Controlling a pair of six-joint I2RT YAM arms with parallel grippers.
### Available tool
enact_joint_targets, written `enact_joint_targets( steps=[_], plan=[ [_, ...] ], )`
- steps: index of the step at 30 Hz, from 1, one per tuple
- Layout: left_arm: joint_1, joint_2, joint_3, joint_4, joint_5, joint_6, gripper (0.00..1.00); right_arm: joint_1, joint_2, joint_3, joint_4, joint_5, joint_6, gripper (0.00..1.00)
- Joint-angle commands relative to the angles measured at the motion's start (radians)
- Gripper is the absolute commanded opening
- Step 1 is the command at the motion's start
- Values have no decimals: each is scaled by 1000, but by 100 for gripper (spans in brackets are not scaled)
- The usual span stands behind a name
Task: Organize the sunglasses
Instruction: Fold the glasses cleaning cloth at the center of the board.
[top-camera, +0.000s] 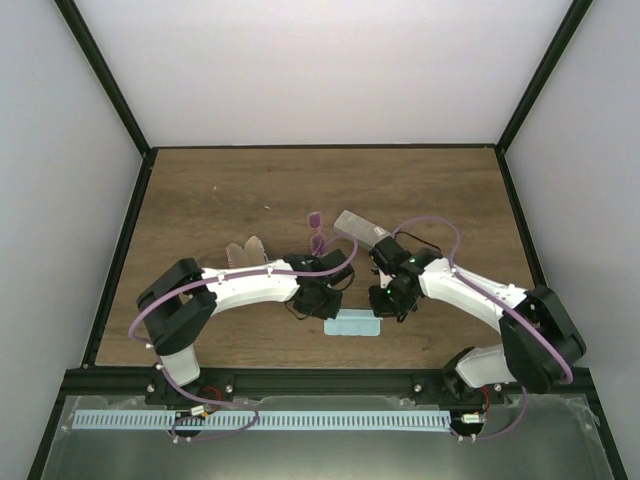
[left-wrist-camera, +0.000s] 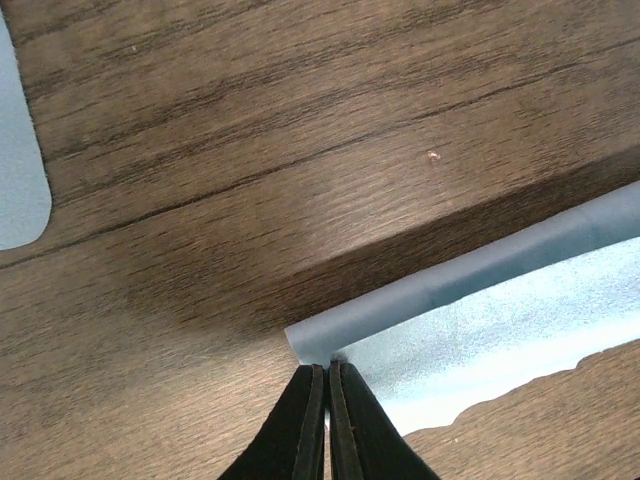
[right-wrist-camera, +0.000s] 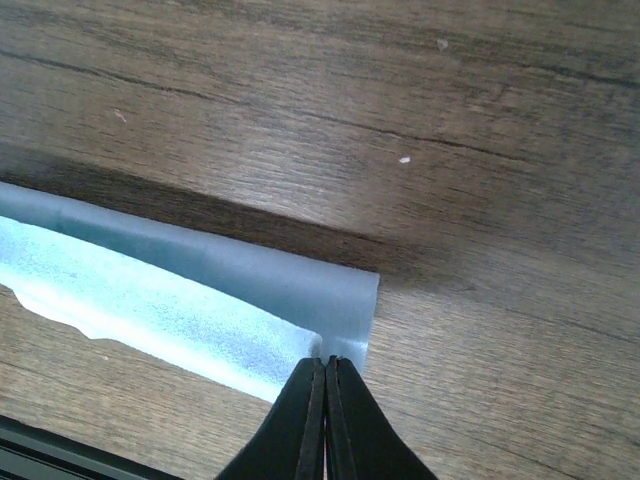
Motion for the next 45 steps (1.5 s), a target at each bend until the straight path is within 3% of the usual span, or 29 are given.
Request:
enact_joint_targets(
  steps=[1, 40, 45],
  plan=[
    [-2, -14, -9, 0, 0, -11, 4, 13, -23, -12, -13, -5, 1, 1],
    [-16, -21, 7, -10, -8, -11, 5, 60, -21, -55, 4, -77, -1, 1],
    [-15, -22, 8, -14, -13, -12, 5, 67, -13, -62, 0, -76, 8, 5]
  ],
)
